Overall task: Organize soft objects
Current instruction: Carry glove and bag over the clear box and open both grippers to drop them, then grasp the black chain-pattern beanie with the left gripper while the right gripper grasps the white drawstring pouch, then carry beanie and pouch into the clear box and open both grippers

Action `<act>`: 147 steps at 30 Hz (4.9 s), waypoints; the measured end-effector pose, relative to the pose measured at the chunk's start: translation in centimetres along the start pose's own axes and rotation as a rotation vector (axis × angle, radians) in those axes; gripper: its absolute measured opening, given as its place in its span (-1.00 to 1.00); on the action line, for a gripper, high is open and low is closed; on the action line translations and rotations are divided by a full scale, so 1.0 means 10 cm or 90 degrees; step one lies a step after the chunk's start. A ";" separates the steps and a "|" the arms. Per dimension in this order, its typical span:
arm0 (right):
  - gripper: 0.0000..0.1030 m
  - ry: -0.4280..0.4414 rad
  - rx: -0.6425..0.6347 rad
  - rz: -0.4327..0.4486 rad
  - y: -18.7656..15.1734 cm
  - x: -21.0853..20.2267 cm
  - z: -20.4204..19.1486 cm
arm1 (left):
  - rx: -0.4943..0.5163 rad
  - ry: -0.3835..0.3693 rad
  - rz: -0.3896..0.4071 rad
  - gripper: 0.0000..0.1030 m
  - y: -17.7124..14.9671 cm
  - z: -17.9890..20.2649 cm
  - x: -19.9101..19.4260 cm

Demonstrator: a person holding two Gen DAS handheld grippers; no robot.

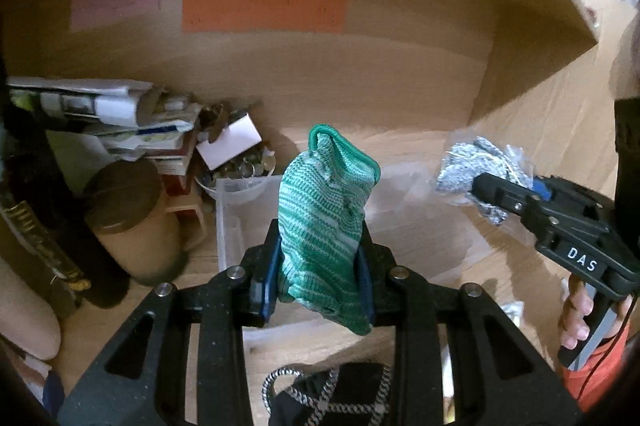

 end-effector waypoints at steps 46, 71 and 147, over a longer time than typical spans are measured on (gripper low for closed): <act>0.61 -0.027 -0.084 0.015 -0.14 -0.40 -0.24 | 0.042 0.066 0.042 0.96 -0.09 -0.02 -0.42; 0.62 -0.008 -0.045 -0.101 -1.07 -0.13 -0.28 | 0.007 -0.011 -0.125 0.61 -1.29 0.03 -0.03; -0.52 -0.035 -0.079 -0.134 -0.27 0.81 0.04 | 0.021 0.050 -0.093 -0.51 -0.15 0.08 0.80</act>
Point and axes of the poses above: each gripper's, at about its wrist camera, not at the fingertips, and x roughly the way its jaws point, z to its right, y to its top, the point moved 3 cm from there along x, roughly the way its jaws point, and after that the axes turned 8 degrees about y, right-handed, at the moved point
